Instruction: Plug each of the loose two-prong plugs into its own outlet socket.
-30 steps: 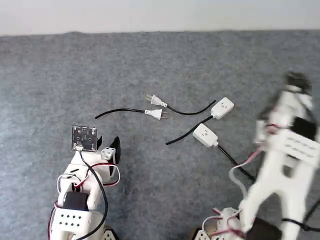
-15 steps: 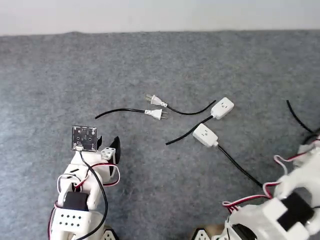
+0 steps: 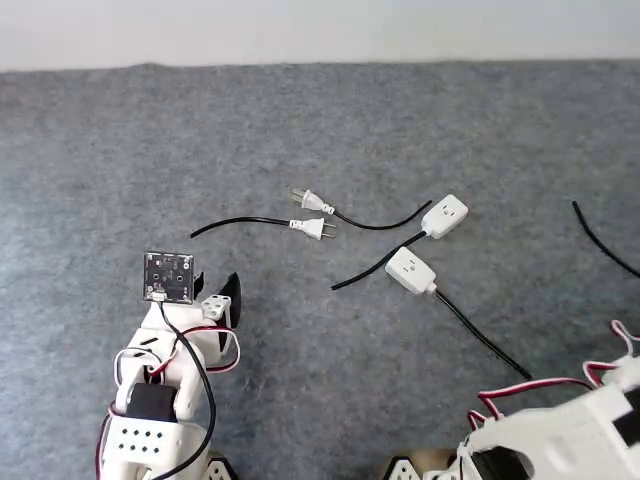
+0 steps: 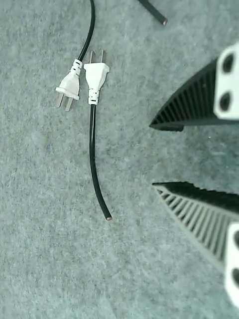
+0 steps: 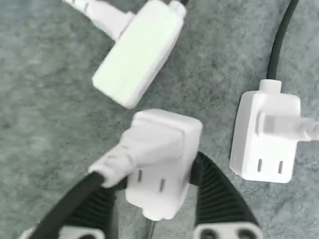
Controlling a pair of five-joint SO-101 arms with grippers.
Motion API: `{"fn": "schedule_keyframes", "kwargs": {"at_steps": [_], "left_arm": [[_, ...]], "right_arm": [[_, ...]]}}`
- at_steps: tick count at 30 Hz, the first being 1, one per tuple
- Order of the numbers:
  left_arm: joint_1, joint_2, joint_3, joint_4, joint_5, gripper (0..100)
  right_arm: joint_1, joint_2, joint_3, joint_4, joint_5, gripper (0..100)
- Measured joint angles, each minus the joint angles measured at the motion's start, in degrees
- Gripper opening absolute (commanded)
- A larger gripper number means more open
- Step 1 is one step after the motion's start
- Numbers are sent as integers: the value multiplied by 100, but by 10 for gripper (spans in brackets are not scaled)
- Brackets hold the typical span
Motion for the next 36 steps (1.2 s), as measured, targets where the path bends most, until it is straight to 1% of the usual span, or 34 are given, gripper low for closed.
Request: {"fn": "schedule_keyframes", "kwargs": {"at_steps": [2,4,8,12,16,19,20,23,26,28,31,34,36], "left_arm": [[0,0,0,0,0,167],[0,0,0,0,0,167],[-9,0,0,0,-387,167],[0,0,0,0,-510,167],[-9,0,0,0,-545,167],[-9,0,0,0,-545,167],[-18,0,0,0,-545,167],[-237,0,0,-97,-519,167],[-343,0,0,-141,-352,167],[-343,0,0,-141,-343,167],[-343,0,0,-141,-316,167],[-343,0,0,-141,-308,167],[-343,0,0,-141,-308,167]], "right_arm": [[-9,18,-229,299,-18,308],[-53,18,-519,668,-229,333],[-334,18,-1442,1688,-554,314],[-747,18,-2558,2884,-923,314],[-1310,18,-3385,3938,-1187,314],[-1987,26,-3543,4484,-1231,309],[-2268,26,-3552,4598,-1248,293],[-3130,26,-3420,4624,-1371,214],[-3947,35,-3297,4624,-1398,128],[-4484,26,-3279,4624,-1407,91],[-5169,26,-3007,4589,-1380,75],[-5758,26,-2549,4440,-1046,74],[-6057,26,-2154,4097,-862,74]]}}
